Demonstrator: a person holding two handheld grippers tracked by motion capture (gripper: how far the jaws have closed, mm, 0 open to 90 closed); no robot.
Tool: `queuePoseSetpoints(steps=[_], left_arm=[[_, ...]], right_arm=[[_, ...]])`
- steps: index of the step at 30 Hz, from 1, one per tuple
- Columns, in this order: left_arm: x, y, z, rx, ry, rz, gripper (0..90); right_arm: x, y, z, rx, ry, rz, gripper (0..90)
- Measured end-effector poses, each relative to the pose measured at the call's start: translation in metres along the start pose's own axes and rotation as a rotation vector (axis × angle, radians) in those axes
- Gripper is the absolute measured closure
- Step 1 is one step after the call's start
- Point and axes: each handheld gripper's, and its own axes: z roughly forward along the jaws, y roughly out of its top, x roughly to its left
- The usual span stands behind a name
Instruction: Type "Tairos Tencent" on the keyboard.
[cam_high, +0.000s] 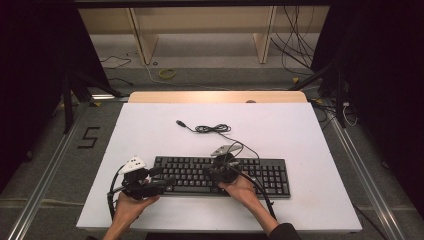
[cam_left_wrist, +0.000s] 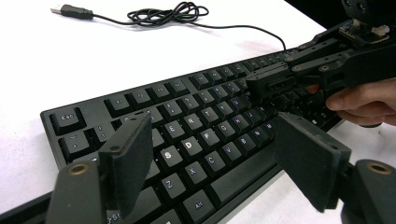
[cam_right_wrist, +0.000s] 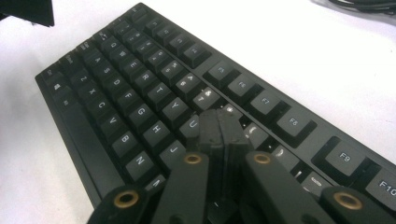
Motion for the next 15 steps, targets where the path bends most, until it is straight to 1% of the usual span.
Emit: queuePoseSetpoints(steps=[9, 11, 13, 15], left_arm=[[0.0004, 0.0000, 0.0002, 0.000, 0.000, -0.001, 28.0], [0.0004, 0.0000, 0.0002, 0.000, 0.001, -0.001, 28.0], [0.0004, 0.0000, 0.0002, -0.001, 0.001, 0.000, 27.9], [0.0005, 0.0000, 0.0003, -0.004, 0.001, -0.003, 27.9]], right_arm=[[0.0008, -0.0013, 0.0023, 0.009, -0.004, -0.004, 90.0], [0.0013, -0.0029, 0.0044, 0.018, -0.009, -0.014, 90.0], [0.0020, -0.0037, 0.0048, 0.010, -0.013, -0.011, 90.0], [0.0033, -0.0035, 0.0048, 0.011, -0.023, -0.019, 90.0]])
